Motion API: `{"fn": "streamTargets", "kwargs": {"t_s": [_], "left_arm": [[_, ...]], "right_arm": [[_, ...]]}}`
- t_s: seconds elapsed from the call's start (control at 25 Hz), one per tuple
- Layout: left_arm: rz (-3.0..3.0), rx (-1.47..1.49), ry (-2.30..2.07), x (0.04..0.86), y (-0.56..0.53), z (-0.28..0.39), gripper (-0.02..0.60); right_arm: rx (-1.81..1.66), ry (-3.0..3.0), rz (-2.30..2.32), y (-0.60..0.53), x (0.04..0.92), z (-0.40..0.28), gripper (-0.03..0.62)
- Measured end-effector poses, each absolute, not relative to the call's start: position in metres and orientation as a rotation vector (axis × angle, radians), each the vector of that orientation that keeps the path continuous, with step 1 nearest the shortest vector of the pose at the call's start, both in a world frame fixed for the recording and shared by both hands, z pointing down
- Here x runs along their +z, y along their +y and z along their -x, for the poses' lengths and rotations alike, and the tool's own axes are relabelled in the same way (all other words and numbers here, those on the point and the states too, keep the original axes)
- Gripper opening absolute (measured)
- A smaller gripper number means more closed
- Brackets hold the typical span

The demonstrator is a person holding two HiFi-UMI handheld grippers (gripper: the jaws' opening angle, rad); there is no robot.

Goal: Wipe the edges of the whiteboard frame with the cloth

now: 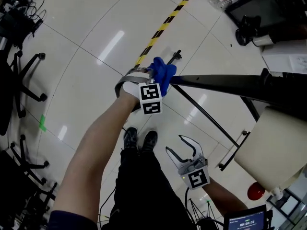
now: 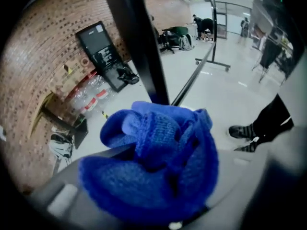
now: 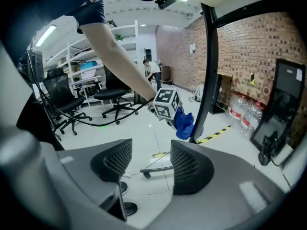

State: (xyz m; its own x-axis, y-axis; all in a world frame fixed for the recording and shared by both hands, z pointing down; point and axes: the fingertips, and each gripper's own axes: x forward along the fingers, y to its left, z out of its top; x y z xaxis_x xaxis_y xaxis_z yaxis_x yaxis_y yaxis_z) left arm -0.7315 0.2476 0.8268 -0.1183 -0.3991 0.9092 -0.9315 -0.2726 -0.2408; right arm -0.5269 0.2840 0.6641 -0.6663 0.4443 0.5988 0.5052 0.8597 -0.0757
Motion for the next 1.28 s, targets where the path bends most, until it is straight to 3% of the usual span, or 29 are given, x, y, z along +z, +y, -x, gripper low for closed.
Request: {"fn": "streamTargets", "kwargs": {"t_s": [0.4, 0.76, 1.28], "left_arm": [[-1.749, 1.115, -1.694, 0.742, 0.202, 0.73, 0.166], [-1.858, 0.817, -1.83, 0.655, 0.195, 0.732, 0.161], [-1.327, -0.36, -1.925, 0.589, 0.197, 0.758, 0.161]], "right_arm": [[-0.076, -2.511, 0.591, 0.29, 0.636, 0.562, 0.236], [-0.001, -2.514, 0.613, 0.316, 0.613, 0.549, 0.22], [0.145, -2.523, 0.445, 0.306, 0.578, 0.541, 0.196]]}}
